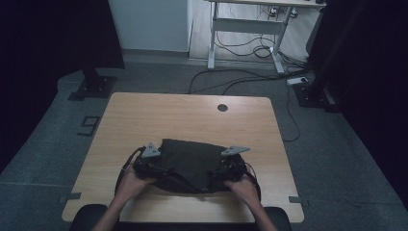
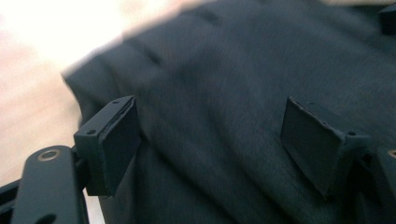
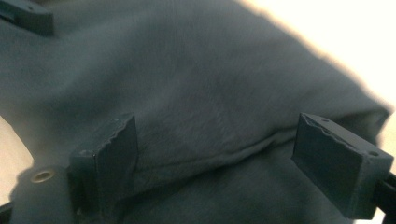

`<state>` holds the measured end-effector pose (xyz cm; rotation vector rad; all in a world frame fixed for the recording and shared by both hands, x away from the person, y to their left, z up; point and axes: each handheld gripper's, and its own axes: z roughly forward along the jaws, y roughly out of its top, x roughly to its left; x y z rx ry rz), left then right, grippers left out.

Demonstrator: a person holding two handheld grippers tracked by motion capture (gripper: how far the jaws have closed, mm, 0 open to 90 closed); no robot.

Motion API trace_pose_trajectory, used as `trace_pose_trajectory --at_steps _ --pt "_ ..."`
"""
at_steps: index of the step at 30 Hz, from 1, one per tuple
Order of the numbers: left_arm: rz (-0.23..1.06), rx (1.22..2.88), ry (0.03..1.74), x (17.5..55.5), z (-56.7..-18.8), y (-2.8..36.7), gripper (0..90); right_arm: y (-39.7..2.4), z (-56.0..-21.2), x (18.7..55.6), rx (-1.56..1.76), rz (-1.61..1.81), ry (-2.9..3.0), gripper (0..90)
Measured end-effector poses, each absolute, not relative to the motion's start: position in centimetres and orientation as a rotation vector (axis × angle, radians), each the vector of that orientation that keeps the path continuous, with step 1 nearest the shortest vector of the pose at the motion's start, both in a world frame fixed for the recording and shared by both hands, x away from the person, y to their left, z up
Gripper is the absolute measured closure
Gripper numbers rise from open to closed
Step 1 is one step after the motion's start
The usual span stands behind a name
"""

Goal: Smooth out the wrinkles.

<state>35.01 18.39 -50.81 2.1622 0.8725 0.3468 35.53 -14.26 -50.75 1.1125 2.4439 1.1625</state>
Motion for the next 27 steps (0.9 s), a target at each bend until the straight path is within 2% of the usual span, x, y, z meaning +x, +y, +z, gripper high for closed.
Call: trace_pose_trajectory --at_steps 14,27 --pt "0.377 2.18 0.899 33.5 -52.8 18.6 22.3 -13.9 -53.7 33.9 1.166 1.022 2.419 15.2" --pt "0.382 2.173 0.923 36.0 -53.6 18.3 19.4 -13.9 -54.2 35.7 1.179 1.03 2.405 14.4"
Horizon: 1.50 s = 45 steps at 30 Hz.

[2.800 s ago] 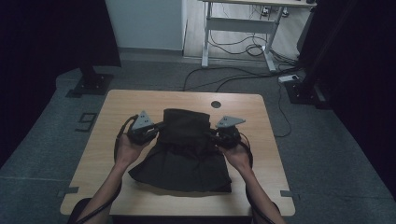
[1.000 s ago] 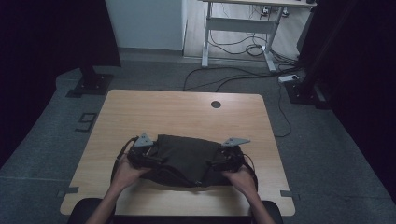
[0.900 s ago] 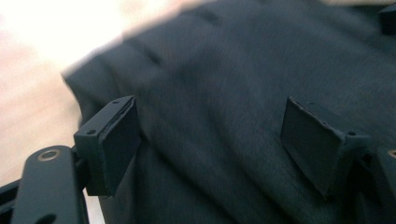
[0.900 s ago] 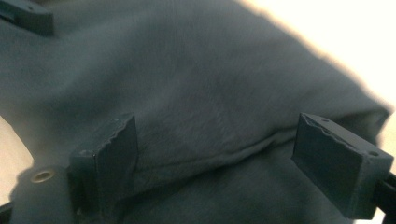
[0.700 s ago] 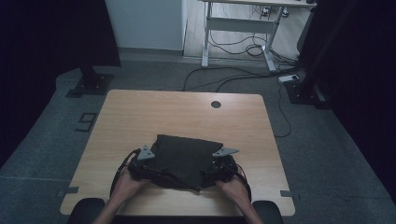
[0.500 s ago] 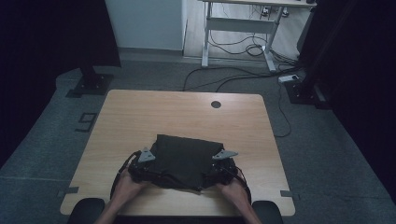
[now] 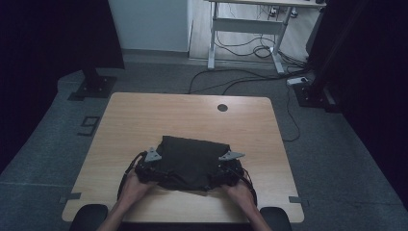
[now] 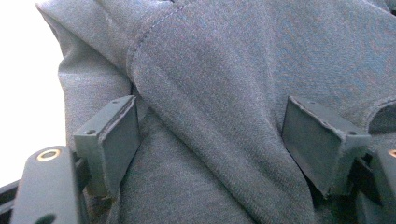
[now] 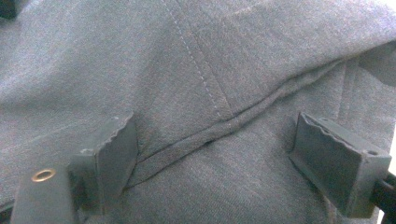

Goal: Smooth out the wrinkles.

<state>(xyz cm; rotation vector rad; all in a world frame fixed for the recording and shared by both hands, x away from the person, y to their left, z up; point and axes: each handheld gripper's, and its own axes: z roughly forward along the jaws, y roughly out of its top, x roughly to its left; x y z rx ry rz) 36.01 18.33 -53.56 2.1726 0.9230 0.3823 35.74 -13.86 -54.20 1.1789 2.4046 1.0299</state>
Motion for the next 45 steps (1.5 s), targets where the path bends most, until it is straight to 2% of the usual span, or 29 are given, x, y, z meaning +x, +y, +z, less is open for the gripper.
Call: trace_pose_trajectory --at_steps 26,38,45 --pt "0.451 2.101 1.053 45.0 -54.0 17.7 19.3 -13.1 -54.4 44.3 1.265 1.025 2.306 14.3" --pt "0.442 2.085 1.068 45.1 -53.8 17.8 19.5 -13.4 -54.4 45.1 1.29 1.043 2.288 14.0" --pt "0.443 2.097 1.049 44.1 -52.1 17.6 19.5 -13.6 -53.5 44.6 1.31 1.074 2.285 14.6"
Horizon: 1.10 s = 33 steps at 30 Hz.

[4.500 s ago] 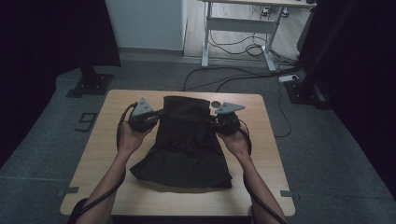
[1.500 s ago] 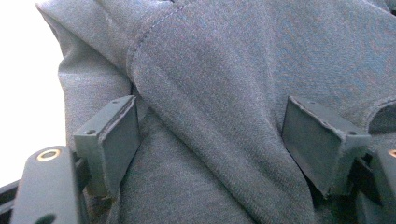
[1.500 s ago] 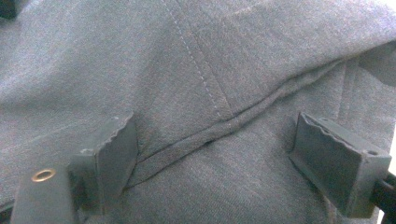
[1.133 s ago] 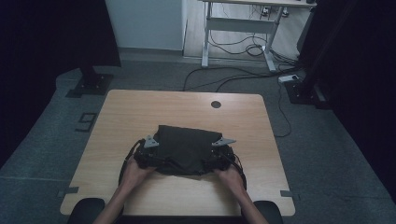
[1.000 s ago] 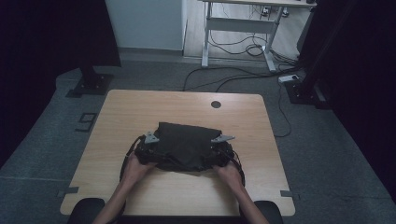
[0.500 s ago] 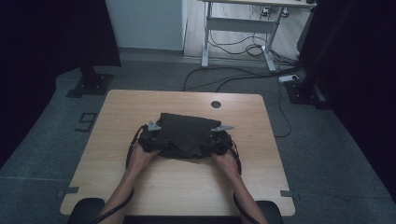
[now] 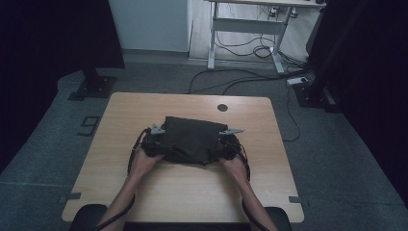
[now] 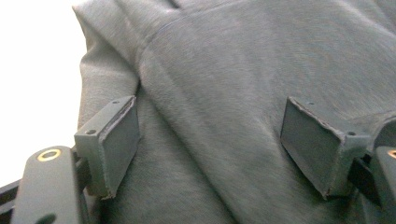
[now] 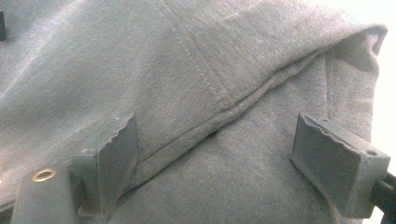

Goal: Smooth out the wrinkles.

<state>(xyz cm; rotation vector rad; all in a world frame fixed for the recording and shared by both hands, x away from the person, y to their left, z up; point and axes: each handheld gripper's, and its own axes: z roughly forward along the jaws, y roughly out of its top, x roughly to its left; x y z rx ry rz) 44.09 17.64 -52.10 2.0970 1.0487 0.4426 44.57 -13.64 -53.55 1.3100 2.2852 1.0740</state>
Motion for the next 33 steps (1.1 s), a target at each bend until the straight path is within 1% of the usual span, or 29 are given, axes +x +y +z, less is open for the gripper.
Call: trace_pose_trajectory --at_steps 3,14,19,23,27,30,31,33 --pt "0.46 2.1 1.016 43.3 -51.3 17.7 18.3 -13.8 -52.8 44.1 1.283 1.09 2.299 14.2" --pt "0.455 2.085 0.922 39.5 -47.6 19.5 14.2 -14.8 -50.1 41.3 1.165 1.106 2.35 13.1" --pt "0.461 2.089 0.892 37.8 -46.8 20.1 14.0 -15.6 -49.1 39.7 1.116 1.1 2.37 12.9" --pt "0.448 2.113 0.892 36.8 -47.2 21.0 13.9 -16.6 -48.5 38.4 1.088 1.088 2.37 10.9" --pt "0.44 2.131 0.94 36.3 -48.6 22.5 13.6 -18.2 -48.6 37.5 1.105 1.068 2.349 8.9" --pt "0.433 2.129 0.972 36.1 -49.5 23.3 13.6 -19.1 -48.9 37.1 1.123 1.058 2.33 7.8" --pt "0.432 2.143 1.0 35.9 -50.6 23.9 13.5 -20.1 -49.6 36.8 1.148 1.055 2.325 6.7" --pt "0.435 2.159 1.021 35.8 -51.5 24.2 13.6 -20.6 -50.1 36.6 1.16 1.05 2.324 6.1"
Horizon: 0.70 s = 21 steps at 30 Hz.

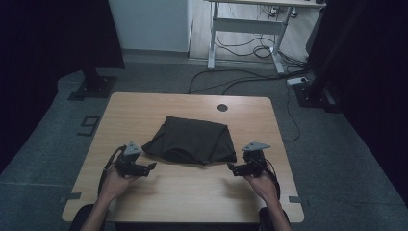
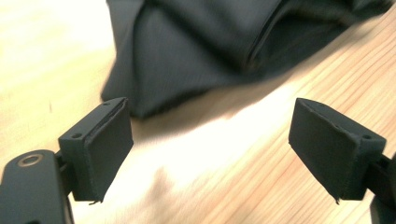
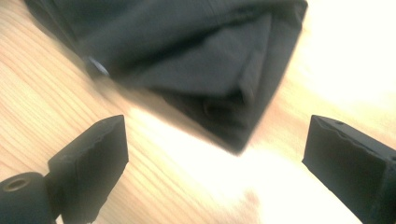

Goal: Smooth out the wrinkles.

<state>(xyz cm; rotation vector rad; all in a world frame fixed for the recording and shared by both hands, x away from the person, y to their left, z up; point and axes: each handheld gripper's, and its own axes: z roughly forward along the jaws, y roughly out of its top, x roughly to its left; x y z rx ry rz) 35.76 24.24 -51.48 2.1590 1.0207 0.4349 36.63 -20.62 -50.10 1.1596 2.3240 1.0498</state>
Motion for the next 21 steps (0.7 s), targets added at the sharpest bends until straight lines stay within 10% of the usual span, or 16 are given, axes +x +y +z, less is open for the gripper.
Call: trace_pose_trajectory --at_steps 21 --pt "0.419 2.183 1.102 35.8 -54.7 25.0 8.3 -22.7 -55.7 36.0 1.245 0.968 2.286 0.0"
